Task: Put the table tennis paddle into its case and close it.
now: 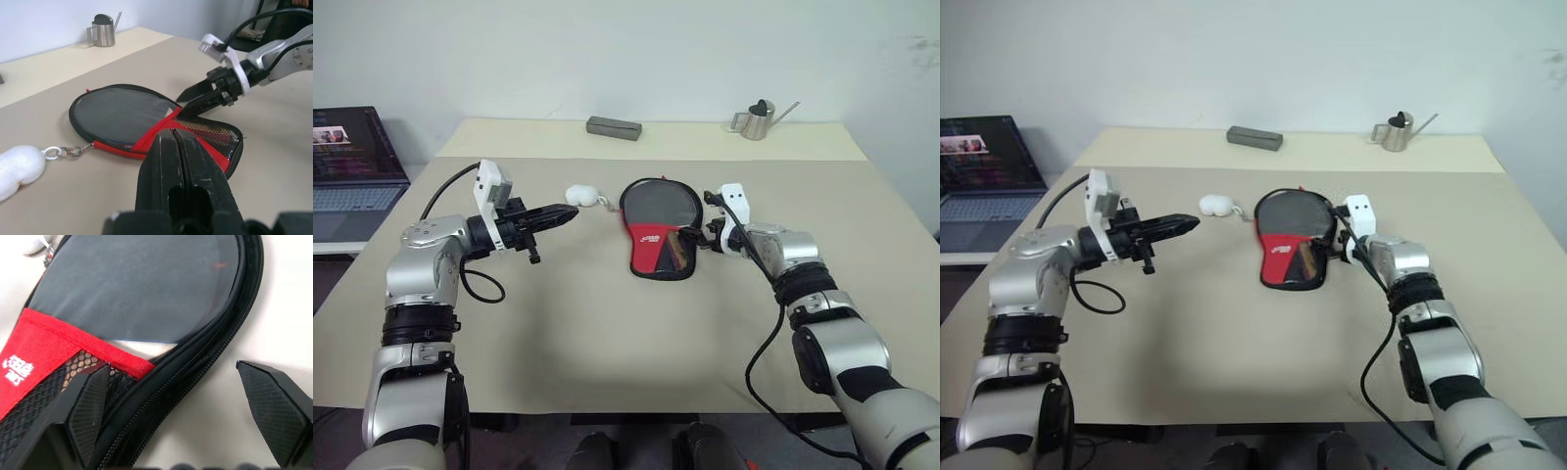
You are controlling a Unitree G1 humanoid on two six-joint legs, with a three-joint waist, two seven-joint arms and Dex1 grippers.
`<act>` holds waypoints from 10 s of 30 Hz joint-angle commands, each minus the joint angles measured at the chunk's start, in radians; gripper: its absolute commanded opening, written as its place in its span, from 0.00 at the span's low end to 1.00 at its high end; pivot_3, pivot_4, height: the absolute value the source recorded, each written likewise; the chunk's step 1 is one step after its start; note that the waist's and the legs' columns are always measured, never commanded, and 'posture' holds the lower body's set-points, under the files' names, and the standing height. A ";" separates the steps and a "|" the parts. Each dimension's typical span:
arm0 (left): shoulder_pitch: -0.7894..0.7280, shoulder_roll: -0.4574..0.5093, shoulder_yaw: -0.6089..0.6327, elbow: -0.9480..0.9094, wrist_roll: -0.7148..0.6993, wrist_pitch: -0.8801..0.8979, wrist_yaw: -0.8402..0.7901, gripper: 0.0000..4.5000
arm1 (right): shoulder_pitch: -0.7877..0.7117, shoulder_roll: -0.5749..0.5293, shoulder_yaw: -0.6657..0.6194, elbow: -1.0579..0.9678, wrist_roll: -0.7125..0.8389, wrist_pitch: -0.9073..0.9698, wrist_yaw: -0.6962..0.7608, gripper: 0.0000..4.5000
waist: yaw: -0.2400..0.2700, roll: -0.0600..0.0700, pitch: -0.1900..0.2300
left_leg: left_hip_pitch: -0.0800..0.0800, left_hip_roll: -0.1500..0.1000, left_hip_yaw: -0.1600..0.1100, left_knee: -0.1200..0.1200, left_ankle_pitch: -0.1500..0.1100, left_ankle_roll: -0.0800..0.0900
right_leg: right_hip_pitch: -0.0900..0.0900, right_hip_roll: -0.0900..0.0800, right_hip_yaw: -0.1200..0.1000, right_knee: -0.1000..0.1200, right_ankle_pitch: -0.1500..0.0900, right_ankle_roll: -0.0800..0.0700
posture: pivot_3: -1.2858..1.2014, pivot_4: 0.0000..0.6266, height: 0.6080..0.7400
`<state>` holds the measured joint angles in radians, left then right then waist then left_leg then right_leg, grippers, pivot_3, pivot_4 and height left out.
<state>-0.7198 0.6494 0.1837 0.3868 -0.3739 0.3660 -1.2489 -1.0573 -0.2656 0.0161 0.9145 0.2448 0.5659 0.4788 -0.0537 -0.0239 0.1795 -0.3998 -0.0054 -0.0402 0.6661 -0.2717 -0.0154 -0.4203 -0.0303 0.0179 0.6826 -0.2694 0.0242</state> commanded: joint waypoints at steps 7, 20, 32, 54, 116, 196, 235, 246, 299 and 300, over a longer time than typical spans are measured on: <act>-0.003 0.022 0.007 -0.030 -0.021 -0.015 0.016 0.01 | -0.093 0.042 -0.096 0.116 0.019 -0.008 0.011 1.00 | -0.005 0.000 0.000 | 0.000 0.000 0.000 0.000 0.000 0.000 | 0.000 0.000 0.000 0.000 0.000 0.000 | 0.52 0.24 1.00; -0.004 0.018 0.001 -0.012 -0.016 -0.030 0.016 0.00 | -0.058 0.063 -0.128 0.048 0.017 0.070 0.001 0.33 | -0.004 0.000 0.000 | 0.000 0.000 0.000 0.000 0.000 0.000 | 0.000 -0.001 0.000 0.000 0.000 0.000 | 0.52 0.24 1.00; 0.033 0.040 -0.024 -0.041 -0.023 -0.029 -0.036 0.00 | 0.100 0.027 -0.154 -0.366 0.070 0.343 -0.049 0.00 | -0.001 0.000 0.000 | 0.000 0.000 -0.001 -0.001 0.000 0.000 | 0.000 -0.002 0.000 0.000 0.000 0.000 | 0.52 0.24 1.00; 0.292 0.123 -0.170 -0.434 -0.181 0.190 -0.219 0.00 | 0.535 0.173 -0.280 -1.270 0.229 0.964 -0.268 0.00 | 0.010 0.000 0.000 | 0.000 0.000 -0.001 -0.001 0.000 0.000 | 0.000 -0.001 0.000 0.000 0.000 0.000 | 0.52 0.24 1.00; 0.284 0.167 -0.257 -0.375 -0.170 0.114 -0.318 0.00 | 0.933 -0.174 -0.278 -1.578 0.542 1.049 -0.262 0.00 | 0.028 0.000 0.000 | 0.004 -0.001 -0.008 -0.001 0.000 0.001 | 0.010 0.003 -0.003 -0.005 -0.002 0.000 | 0.52 0.24 1.00; -0.047 -0.015 -0.161 0.106 0.081 0.009 0.131 0.00 | 0.542 -0.228 0.353 -0.975 -0.021 0.075 0.238 0.99 | 0.023 -0.002 0.000 | 0.006 -0.001 -0.008 0.001 0.000 0.000 | 0.010 0.004 -0.004 -0.002 -0.002 -0.001 | 0.52 0.24 1.00; -0.264 -0.357 -0.198 0.508 0.219 -0.009 0.568 0.99 | 0.569 -0.173 0.368 -0.996 -0.088 0.098 0.266 1.00 | 0.021 -0.003 -0.001 | 0.010 -0.001 -0.008 0.003 0.000 0.000 | 0.014 0.004 -0.004 -0.001 -0.002 -0.001 | 0.52 0.24 1.00; -0.292 -0.389 -0.210 0.575 0.237 -0.001 0.517 0.80 | 0.580 -0.160 0.354 -1.006 -0.100 0.109 0.243 1.00 | 0.021 -0.003 -0.001 | 0.010 -0.001 -0.008 0.003 0.000 0.000 | 0.014 0.005 -0.004 -0.001 -0.002 -0.001 | 0.52 0.24 1.00; -0.409 -0.394 -0.277 0.726 0.379 -0.147 0.518 0.03 | 0.663 -0.105 0.345 -0.735 -0.144 -0.009 0.354 1.00 | 0.004 -0.009 -0.013 | 0.036 0.000 -0.007 -0.004 -0.001 0.000 | 0.037 0.007 -0.002 -0.004 -0.005 0.005 | 0.52 0.24 1.00; -0.412 -0.399 -0.276 0.742 0.383 -0.156 0.526 0.03 | 0.663 -0.106 0.345 -0.736 -0.145 -0.008 0.357 1.00 | 0.005 -0.009 -0.013 | 0.036 0.000 -0.007 -0.004 -0.001 0.000 | 0.037 0.007 -0.002 -0.004 -0.005 0.005 | 0.52 0.24 1.00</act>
<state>-1.0862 0.2509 -0.1022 1.1188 -0.0073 0.2493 -0.7638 -0.4590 -0.3641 0.2592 0.1139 0.1369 0.4704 0.8033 -0.0488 -0.0328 0.1669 -0.3638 -0.0053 -0.0477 0.6617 -0.2725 -0.0156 -0.3838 -0.0235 0.0155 0.6783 -0.2745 0.0294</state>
